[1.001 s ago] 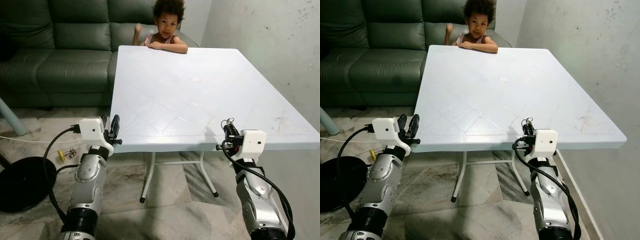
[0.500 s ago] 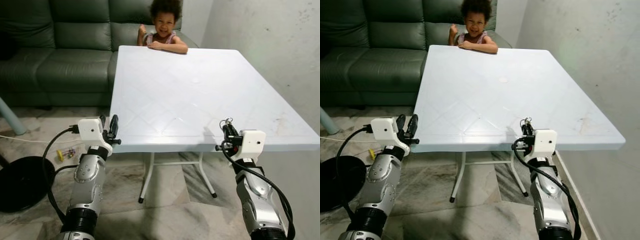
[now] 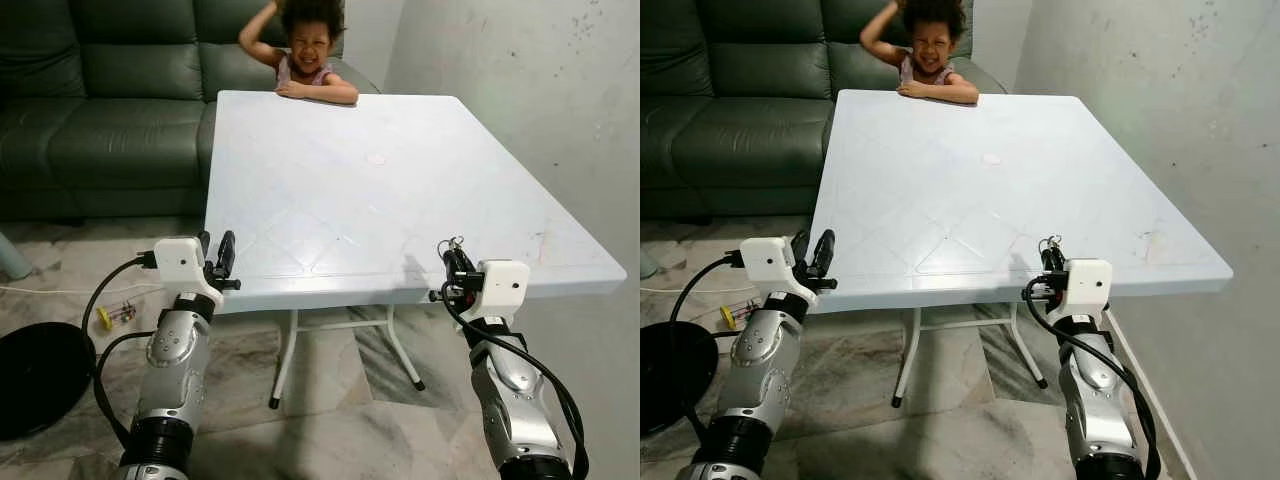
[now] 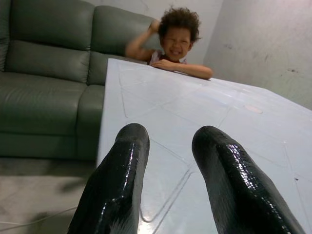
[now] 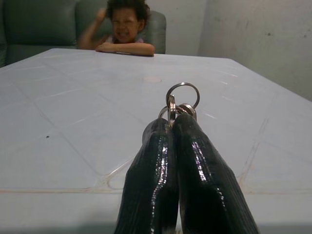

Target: Hang keys on a hook

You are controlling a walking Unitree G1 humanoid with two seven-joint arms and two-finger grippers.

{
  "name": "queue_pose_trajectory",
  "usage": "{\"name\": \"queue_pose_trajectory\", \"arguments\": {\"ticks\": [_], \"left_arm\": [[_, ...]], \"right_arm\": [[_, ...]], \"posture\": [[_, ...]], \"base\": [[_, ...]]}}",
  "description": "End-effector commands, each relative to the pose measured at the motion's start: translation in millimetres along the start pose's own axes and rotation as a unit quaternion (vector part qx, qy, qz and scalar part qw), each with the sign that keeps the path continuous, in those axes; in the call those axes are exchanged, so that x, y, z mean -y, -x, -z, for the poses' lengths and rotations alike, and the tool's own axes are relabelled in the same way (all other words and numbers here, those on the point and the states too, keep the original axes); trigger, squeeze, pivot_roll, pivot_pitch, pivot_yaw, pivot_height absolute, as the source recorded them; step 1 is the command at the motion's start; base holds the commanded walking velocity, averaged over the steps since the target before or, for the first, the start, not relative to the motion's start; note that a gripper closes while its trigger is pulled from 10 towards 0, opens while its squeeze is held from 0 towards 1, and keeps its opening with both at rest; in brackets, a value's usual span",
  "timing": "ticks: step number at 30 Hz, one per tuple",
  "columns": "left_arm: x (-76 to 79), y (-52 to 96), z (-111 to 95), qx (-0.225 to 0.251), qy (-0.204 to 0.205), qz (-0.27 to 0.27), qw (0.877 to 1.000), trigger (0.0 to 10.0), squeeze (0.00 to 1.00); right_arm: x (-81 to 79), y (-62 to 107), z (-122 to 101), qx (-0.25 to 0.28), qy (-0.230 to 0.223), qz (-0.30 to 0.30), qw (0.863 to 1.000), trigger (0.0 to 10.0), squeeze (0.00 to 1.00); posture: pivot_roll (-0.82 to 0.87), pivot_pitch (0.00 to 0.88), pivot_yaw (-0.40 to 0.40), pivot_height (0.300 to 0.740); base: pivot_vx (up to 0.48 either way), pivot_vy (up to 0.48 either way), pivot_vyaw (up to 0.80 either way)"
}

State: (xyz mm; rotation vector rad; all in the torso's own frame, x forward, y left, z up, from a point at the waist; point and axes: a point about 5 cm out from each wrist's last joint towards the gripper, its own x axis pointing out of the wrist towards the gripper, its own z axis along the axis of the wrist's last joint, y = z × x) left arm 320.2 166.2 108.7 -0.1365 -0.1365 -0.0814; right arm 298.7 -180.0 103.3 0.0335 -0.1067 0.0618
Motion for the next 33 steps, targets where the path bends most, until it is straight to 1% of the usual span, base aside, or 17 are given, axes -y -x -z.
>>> {"name": "queue_pose_trajectory", "arguments": {"ticks": [1,7,9,10,12,15,24,26,33], "left_arm": [[1.4,0.4,0.5,-0.001,0.002,0.001,1.000,10.0,0.00],[1.7,0.3,0.6,-0.002,0.006,0.000,1.000,10.0,0.00],[1.8,0.3,1.2,-0.004,0.009,-0.001,1.000,10.0,0.00],[2.5,0.2,0.0,0.002,0.019,-0.003,1.000,10.0,0.00],[2.5,0.0,0.0,0.002,0.026,-0.007,1.000,10.0,0.00],[2.3,0.0,0.5,-0.002,0.020,-0.008,1.000,10.0,0.00],[1.0,-2.9,4.3,-0.031,0.039,-0.026,0.998,10.0,0.00],[0.6,-3.1,4.1,-0.034,0.032,-0.029,0.998,10.0,0.00],[0.6,-3.7,4.7,-0.048,0.031,-0.038,0.998,10.0,0.00]], "right_arm": [[1.9,-1.4,-2.2,0.002,0.000,0.000,1.000,10.0,0.00],[1.7,-1.4,-2.4,0.003,-0.001,0.000,1.000,10.0,0.00],[1.8,-1.3,-2.2,0.002,-0.001,-0.001,1.000,10.0,0.00],[1.8,-1.2,-2.2,0.002,-0.001,-0.001,1.000,10.0,0.00],[1.8,-1.2,-2.3,0.002,-0.001,-0.001,1.000,10.0,0.00],[1.7,-1.2,-2.3,0.002,-0.002,0.000,1.000,10.0,0.00],[1.9,-2.0,-3.5,0.002,-0.003,0.000,1.000,10.0,0.00],[2.0,-2.2,-3.8,0.002,-0.004,0.000,1.000,10.0,0.00],[1.0,-2.7,-4.7,0.003,-0.005,-0.001,1.000,10.0,0.00]], "posture": [[0.12,0.000,-0.082,0.740],[0.12,0.000,-0.083,0.740],[0.12,0.000,-0.083,0.740],[0.12,0.000,-0.084,0.740],[0.12,0.000,-0.084,0.740],[0.12,0.000,-0.084,0.740],[0.13,0.000,-0.089,0.740],[0.13,0.000,-0.090,0.740],[0.13,0.000,-0.094,0.740]], "base": [[0.000,-0.345,-0.72],[0.000,-0.333,-0.72],[0.000,0.000,-0.72],[0.000,0.000,-0.72],[0.000,0.000,-0.72],[0.000,0.000,-0.72],[0.000,0.000,-0.72],[0.000,0.000,-0.72],[0.000,0.000,-0.72]]}}
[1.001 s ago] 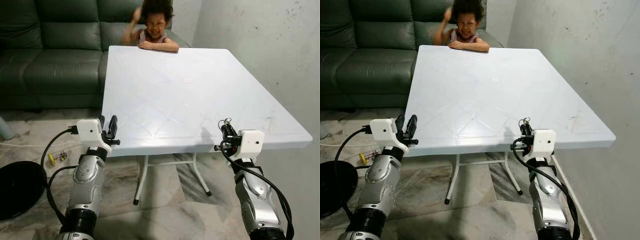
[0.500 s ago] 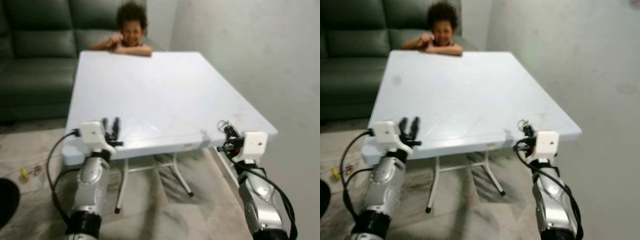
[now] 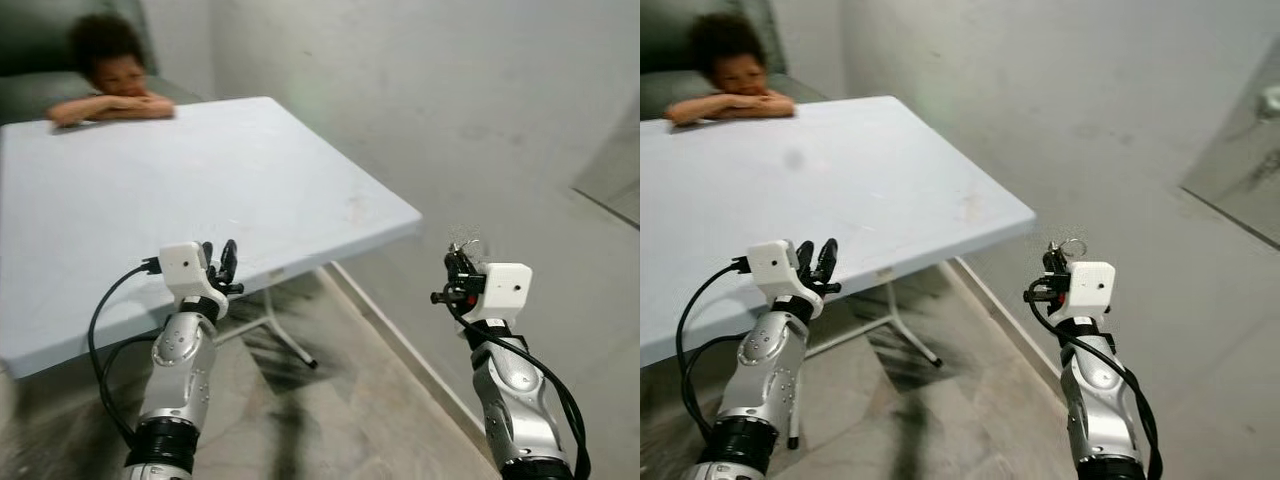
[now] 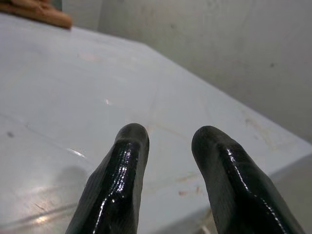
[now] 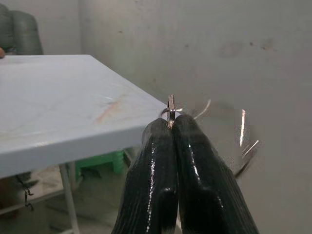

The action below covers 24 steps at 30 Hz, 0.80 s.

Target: Hang keys on a hook

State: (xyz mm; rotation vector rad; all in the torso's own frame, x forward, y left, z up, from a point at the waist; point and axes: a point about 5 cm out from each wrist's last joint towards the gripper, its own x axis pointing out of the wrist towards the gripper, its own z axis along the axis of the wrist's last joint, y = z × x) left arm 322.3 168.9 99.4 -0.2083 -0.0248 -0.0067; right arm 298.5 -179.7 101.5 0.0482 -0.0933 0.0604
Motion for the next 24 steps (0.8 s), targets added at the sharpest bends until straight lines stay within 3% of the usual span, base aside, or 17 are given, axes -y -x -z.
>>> {"name": "queue_pose_trajectory", "arguments": {"ticks": [1,24], "left_arm": [[5.1,-2.1,-4.1,0.003,-0.006,0.004,1.000,10.0,0.00],[7.7,-1.2,-3.1,-0.009,-0.012,-0.013,1.000,10.0,0.00]], "right_arm": [[0.8,-3.0,-6.6,0.009,0.002,-0.002,1.000,10.0,0.00],[1.3,-6.0,-9.0,0.001,-0.003,0.000,1.000,10.0,0.00]], "posture": [[0.13,0.000,-0.094,0.740],[0.14,0.000,-0.106,0.740]], "base": [[0.000,0.000,-0.72],[0.000,0.000,-0.69]]}}
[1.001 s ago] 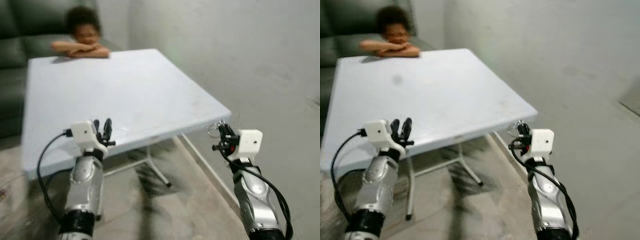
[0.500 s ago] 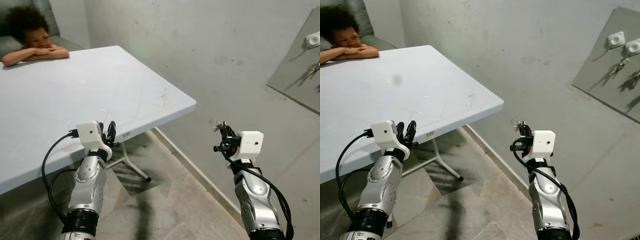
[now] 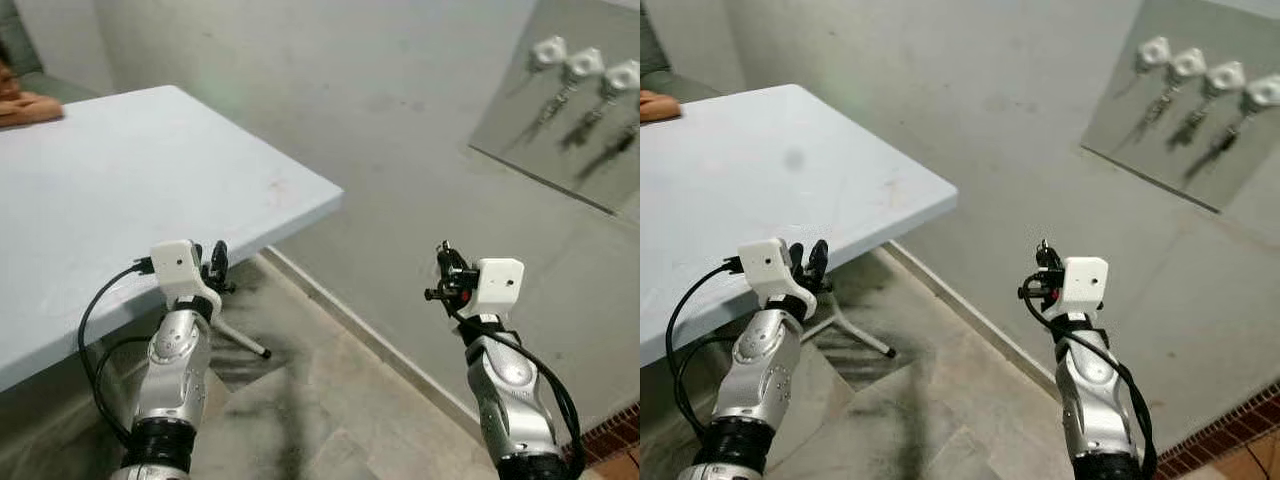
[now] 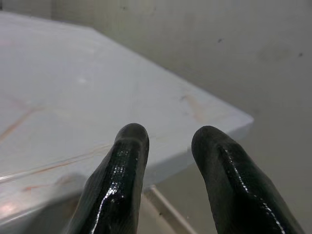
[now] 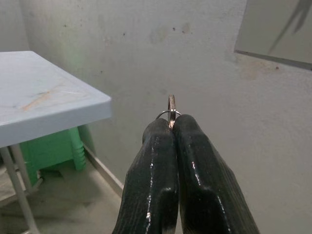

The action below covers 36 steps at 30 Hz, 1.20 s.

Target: Hang keys on a hook

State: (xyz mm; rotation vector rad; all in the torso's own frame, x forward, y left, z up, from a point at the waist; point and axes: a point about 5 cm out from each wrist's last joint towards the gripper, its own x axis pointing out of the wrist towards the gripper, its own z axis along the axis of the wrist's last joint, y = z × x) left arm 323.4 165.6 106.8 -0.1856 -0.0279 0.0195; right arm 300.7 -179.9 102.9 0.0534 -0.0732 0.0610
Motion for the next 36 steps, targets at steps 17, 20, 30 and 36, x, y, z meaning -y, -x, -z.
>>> {"name": "queue_pose_trajectory", "arguments": {"ticks": [17,20,30,36], "left_arm": [[3.5,-0.4,-0.2,-0.019,-0.011,-0.021,1.000,10.0,0.00],[5.3,-0.7,-3.6,-0.015,-0.023,-0.018,0.999,10.0,0.00],[12.0,-10.2,-41.1,0.033,-0.026,0.009,0.999,10.0,0.00],[21.1,-11.3,-56.6,0.043,-0.003,0.059,0.997,10.0,0.00]], "right_arm": [[9.3,-5.8,-8.1,-0.013,-0.005,0.046,0.999,10.0,0.00],[10.9,-6.7,-11.3,-0.015,-0.019,0.051,0.998,10.0,0.00],[13.4,-9.9,-51.6,0.082,0.004,0.033,0.996,10.0,0.00],[12.1,-11.7,-65.0,0.102,-0.001,0.027,0.994,10.0,0.00]], "posture": [[0.13,0.000,-0.110,0.740],[0.13,0.000,-0.110,0.740],[0.13,0.000,-0.092,0.740],[0.13,0.000,-0.080,0.740]], "base": [[0.000,0.000,-0.24],[0.000,0.000,0.00],[0.000,0.000,0.00],[0.000,0.000,0.00]]}}
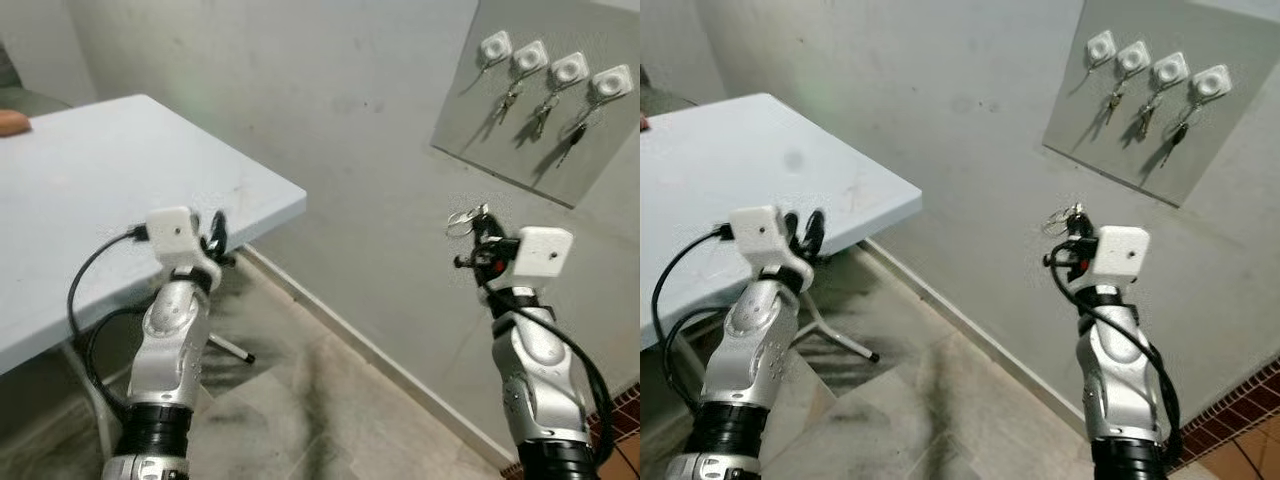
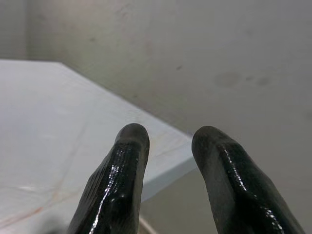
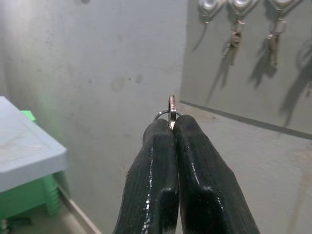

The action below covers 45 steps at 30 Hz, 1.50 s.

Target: Hang keys on a hook

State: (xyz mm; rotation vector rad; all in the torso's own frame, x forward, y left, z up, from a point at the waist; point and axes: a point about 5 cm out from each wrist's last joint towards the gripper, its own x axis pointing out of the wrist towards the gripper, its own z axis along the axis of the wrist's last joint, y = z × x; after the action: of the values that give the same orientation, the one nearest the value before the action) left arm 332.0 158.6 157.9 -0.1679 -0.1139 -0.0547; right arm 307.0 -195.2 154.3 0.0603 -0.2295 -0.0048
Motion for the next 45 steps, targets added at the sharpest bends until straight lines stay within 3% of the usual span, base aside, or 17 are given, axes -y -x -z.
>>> {"name": "queue_pose_trajectory", "arguments": {"ticks": [1,14,30,45], "left_arm": [[5.9,-3.9,-10.7,0.001,0.012,0.029,1.000,10.0,0.00],[8.1,-4.7,-17.4,0.001,0.033,0.041,0.999,10.0,0.00],[4.4,-4.5,-19.7,-0.006,0.047,0.035,0.998,10.0,0.00],[6.8,-6.0,-22.2,0.002,0.019,0.013,1.000,10.0,0.00]], "right_arm": [[-2.3,-5.3,-16.5,0.030,-0.003,-0.006,1.000,10.0,0.00],[-5.2,-2.9,-19.7,0.035,-0.010,-0.014,0.999,10.0,0.00],[-8.4,-1.9,-19.4,0.029,-0.012,-0.025,0.999,10.0,0.00],[-10.0,-4.1,-20.5,0.027,-0.014,-0.034,0.999,10.0,0.00]], "posture": [[0.13,0.000,-0.078,0.740],[0.13,0.000,-0.076,0.740],[0.13,0.000,-0.076,0.740],[0.13,0.000,-0.083,0.740]], "base": [[0.000,0.000,0.00],[0.000,0.000,0.00],[0.182,0.000,0.00],[0.000,0.000,0.00]]}}
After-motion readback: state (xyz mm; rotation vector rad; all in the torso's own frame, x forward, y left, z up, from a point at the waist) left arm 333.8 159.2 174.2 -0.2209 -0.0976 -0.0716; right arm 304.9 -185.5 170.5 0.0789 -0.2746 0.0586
